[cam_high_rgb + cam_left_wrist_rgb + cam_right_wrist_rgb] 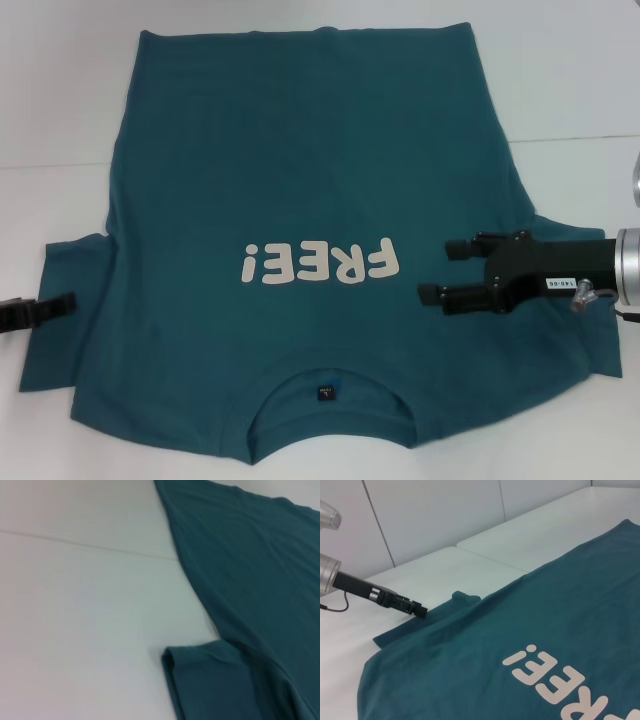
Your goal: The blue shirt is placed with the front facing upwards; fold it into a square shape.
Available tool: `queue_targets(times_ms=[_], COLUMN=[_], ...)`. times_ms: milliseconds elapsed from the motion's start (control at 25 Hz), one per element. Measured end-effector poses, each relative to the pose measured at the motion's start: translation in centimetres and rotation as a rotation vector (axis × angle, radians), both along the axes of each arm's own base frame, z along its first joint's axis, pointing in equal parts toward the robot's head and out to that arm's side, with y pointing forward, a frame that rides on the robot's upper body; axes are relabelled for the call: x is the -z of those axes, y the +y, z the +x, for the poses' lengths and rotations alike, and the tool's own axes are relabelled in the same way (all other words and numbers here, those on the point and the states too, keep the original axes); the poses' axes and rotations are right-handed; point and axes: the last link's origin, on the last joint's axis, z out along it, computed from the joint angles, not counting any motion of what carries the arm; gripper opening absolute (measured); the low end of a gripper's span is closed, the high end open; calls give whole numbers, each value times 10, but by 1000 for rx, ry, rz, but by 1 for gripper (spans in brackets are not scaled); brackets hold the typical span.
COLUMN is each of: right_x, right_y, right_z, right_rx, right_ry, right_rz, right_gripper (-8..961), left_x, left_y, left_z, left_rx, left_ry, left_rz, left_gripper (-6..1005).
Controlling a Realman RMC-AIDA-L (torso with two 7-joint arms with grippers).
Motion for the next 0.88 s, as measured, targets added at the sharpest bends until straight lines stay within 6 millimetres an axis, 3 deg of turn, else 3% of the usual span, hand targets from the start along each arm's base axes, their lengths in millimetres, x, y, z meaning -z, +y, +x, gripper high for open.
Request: queue_targets(times_ms=[400,880], right_x=[-1,-2], right_y=[1,2], right_z=[-1,0], right_rx=[3,4], right_ry=[0,-3], right_rz=[1,6], right_gripper=[917,916], left_x=[11,9], left_y=[3,9], left_z=[10,19], left_rx=[21,49], left_ry=[-35,-47], left_rz=[-49,-47], left_gripper=[846,841])
